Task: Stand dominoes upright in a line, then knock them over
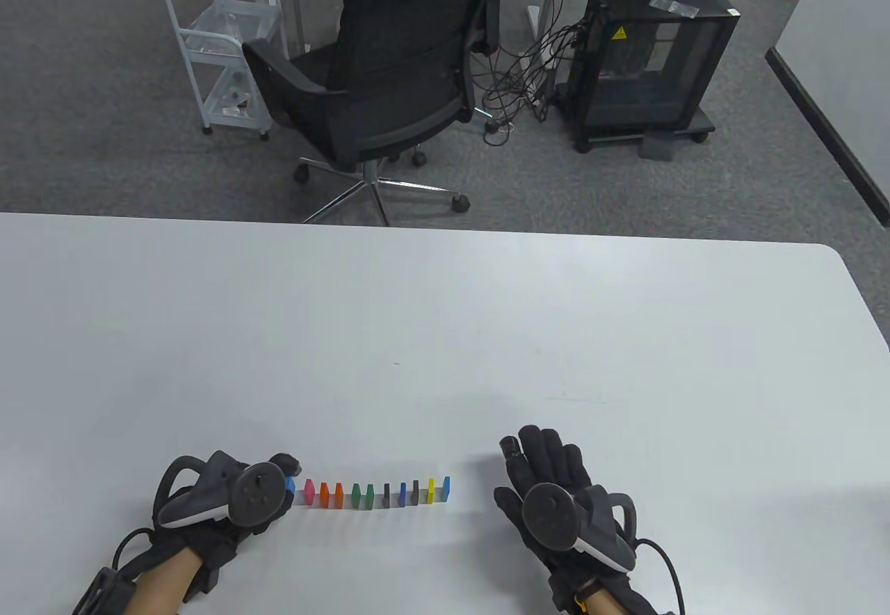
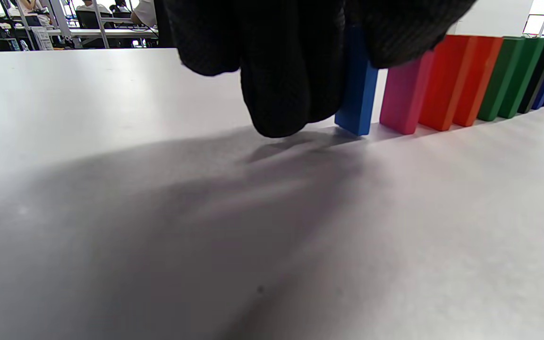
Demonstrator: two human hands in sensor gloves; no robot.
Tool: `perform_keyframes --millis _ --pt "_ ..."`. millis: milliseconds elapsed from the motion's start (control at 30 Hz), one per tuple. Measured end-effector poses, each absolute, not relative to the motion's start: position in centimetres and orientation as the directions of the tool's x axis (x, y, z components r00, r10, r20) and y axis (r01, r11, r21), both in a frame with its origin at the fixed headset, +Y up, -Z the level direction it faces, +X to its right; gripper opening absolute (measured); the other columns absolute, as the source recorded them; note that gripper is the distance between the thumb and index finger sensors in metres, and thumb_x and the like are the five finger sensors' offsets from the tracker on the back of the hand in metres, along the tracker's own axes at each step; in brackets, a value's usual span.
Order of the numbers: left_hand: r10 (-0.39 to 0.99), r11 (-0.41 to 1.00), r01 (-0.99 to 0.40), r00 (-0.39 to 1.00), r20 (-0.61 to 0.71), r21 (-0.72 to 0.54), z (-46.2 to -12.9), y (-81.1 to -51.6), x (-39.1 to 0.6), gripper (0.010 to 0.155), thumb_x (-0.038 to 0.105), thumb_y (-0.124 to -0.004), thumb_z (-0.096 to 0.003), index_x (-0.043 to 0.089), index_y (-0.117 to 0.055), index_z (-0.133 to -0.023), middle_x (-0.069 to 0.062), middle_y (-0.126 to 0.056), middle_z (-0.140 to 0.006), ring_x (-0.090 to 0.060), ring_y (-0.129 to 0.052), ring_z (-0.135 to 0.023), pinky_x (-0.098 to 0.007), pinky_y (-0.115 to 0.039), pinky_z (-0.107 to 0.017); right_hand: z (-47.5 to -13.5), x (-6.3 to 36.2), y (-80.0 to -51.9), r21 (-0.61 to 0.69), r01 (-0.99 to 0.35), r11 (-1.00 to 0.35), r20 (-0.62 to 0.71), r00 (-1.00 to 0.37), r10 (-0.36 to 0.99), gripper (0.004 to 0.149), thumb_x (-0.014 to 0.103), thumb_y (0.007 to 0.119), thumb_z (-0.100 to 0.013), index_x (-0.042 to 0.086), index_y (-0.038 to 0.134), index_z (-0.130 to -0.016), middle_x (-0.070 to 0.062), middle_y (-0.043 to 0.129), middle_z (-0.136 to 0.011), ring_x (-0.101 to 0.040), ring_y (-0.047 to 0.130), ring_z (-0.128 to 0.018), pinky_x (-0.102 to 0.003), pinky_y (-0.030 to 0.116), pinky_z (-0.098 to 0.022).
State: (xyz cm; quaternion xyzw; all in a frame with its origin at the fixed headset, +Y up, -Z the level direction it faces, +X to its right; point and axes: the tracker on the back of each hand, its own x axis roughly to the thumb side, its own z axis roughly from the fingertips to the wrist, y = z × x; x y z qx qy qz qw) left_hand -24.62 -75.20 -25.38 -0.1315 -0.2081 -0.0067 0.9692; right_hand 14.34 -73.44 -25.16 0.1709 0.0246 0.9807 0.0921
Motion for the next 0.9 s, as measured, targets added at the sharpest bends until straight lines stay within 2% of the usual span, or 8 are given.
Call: perform_keyframes --millis 233,600,767,900 --pt "0.085 0.969 0.018 0.913 0.399 -0.247 -25.27 -75.5 -25.0 0.053 0.042 -0.071 -0.0646 0.013 -0.067 -0.109 -0.003 -0.096 -0.099 -0.018 -0.101 -0.083 -0.037 -0.075 -0.075 -25.17 14.33 -73.42 0.085 -0.168 -0.982 0.332 -0.925 0.187 0.069 0.05 0.048 -0.058 0.017 0.041 -0.118 -0.013 0.023 -0.12 -0.039 0.028 -0.111 -0.052 0.023 -0.081" --pt "0.081 0.965 0.03 0.91 0.408 -0.259 -25.16 -75.44 -24.73 0.057 0.044 -0.071 -0.0646 0.012 -0.063 -0.112 -0.004 -0.094 -0.101 -0.019 -0.099 -0.085 -0.038 -0.073 -0.076 -25.16 14.23 -73.51 0.1 -0.162 -0.982 0.335 -0.924 0.186 0.069 0.05 0.048 -0.058 0.017 0.041 -0.118 -0.013 0.023 -0.12 -0.04 0.028 -0.111 -0.052 0.023 -0.081" --pt "0.074 0.963 0.042 0.909 0.41 -0.267 -25.09 -75.41 -24.59 0.062 0.044 -0.072 -0.0643 0.012 -0.059 -0.115 -0.006 -0.092 -0.103 -0.02 -0.098 -0.086 -0.039 -0.072 -0.077 -25.16 14.16 -73.53 0.106 -0.16 -0.982 0.336 -0.923 0.186 0.069 0.05 0.048 -0.058 0.017 0.04 -0.118 -0.014 0.023 -0.12 -0.039 0.028 -0.111 -0.052 0.023 -0.081" --pt "0.114 0.94 0.033 0.908 0.403 -0.339 -25.05 -75.2 -24.86 0.071 0.047 -0.072 -0.0645 0.01 -0.049 -0.12 -0.01 -0.086 -0.109 -0.023 -0.094 -0.092 -0.042 -0.069 -0.08 -25.15 14.12 -73.53 0.109 -0.158 -0.981 0.337 -0.923 0.186 0.069 0.05 0.048 -0.058 0.017 0.04 -0.118 -0.013 0.023 -0.12 -0.039 0.028 -0.111 -0.052 0.023 -0.081"
